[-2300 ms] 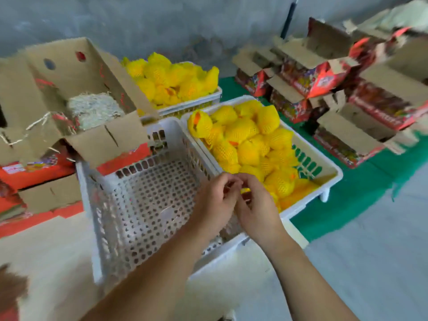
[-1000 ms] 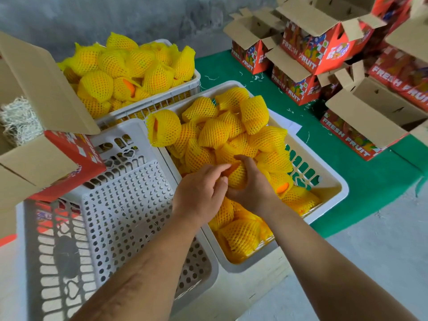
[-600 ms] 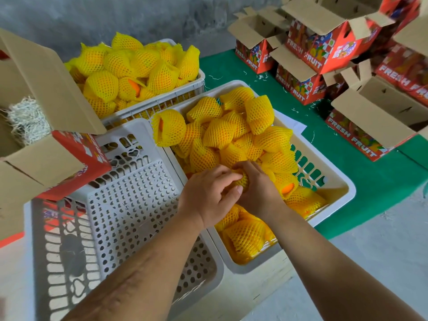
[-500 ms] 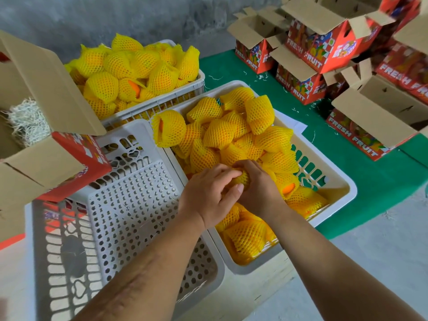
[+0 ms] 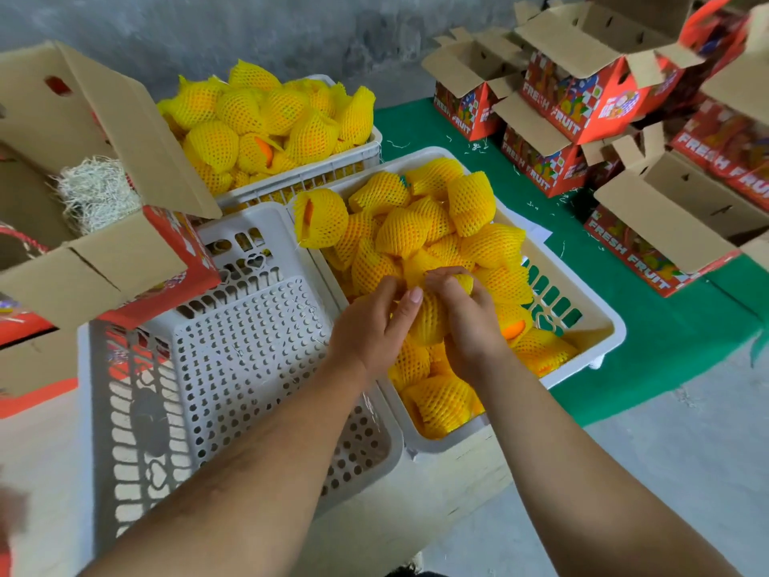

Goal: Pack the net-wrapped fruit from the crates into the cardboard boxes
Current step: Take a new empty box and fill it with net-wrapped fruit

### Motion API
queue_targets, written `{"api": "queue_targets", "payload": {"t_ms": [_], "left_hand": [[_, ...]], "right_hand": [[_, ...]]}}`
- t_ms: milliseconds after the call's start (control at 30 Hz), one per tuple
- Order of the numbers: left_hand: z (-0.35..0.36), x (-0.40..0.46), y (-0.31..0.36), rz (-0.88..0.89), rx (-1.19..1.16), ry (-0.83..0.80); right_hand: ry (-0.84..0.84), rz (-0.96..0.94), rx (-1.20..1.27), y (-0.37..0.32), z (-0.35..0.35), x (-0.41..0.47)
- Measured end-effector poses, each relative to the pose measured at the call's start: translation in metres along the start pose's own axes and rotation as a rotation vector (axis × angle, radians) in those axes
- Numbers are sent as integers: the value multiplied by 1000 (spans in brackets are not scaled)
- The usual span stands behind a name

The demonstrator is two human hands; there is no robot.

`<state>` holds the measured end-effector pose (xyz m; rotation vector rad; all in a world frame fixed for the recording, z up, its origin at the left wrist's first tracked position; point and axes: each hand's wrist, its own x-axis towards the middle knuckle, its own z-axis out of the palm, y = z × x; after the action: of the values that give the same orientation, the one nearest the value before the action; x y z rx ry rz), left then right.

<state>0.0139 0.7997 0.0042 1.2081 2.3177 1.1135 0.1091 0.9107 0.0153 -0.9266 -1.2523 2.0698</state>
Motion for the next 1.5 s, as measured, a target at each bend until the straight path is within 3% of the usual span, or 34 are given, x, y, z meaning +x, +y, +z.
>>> {"api": "queue_targets", "payload": {"t_ms": [100,167,300,433,533,633,733,867,1000,1133,1200,1267,1367,1433,1500], "left_hand": [[-9,-24,17,-125,-588,85],[-16,-43,23,-211,-790,171],[-48,-91,19,-325,-921,240],[-99,-137,-1,-337,-913,470],[-137,-171,-23,-288,-767,598],[-178,-221,-66,-253,-616,662],[-228,-275,-118,-336,-450,690],[-289,-338,-186,-357,-515,781],[-344,-404,-235,-427,-497,749],[-406,-470,-276,-449,-341,642],[-434,-505,-306,-558,-157,652],[-450,-534,-335,-705,188,662],[-444,-554,-359,-763,512,509],[-434,-558,-365,-747,599,457],[-431,-560,-371,-736,589,493]], "right_hand": [[-46,-65,63,-6,28,-23],[-69,-117,30,-4,51,-39],[-125,-77,-75,14,95,-79],[-322,-4,-123,39,133,-127],[-420,-21,-194,61,175,-168],[-388,-79,-270,85,225,-209],[-370,-141,-333,124,284,-256],[-551,11,-259,185,356,-314],[-689,128,-291,224,415,-354],[-590,132,-394,254,465,-379],[-543,30,-559,270,484,-382],[-574,-235,-951,290,495,-381],[-847,-575,-1633,323,499,-386],[-883,-610,-1793,335,499,-388],[-838,-632,-1800,339,499,-385]]}}
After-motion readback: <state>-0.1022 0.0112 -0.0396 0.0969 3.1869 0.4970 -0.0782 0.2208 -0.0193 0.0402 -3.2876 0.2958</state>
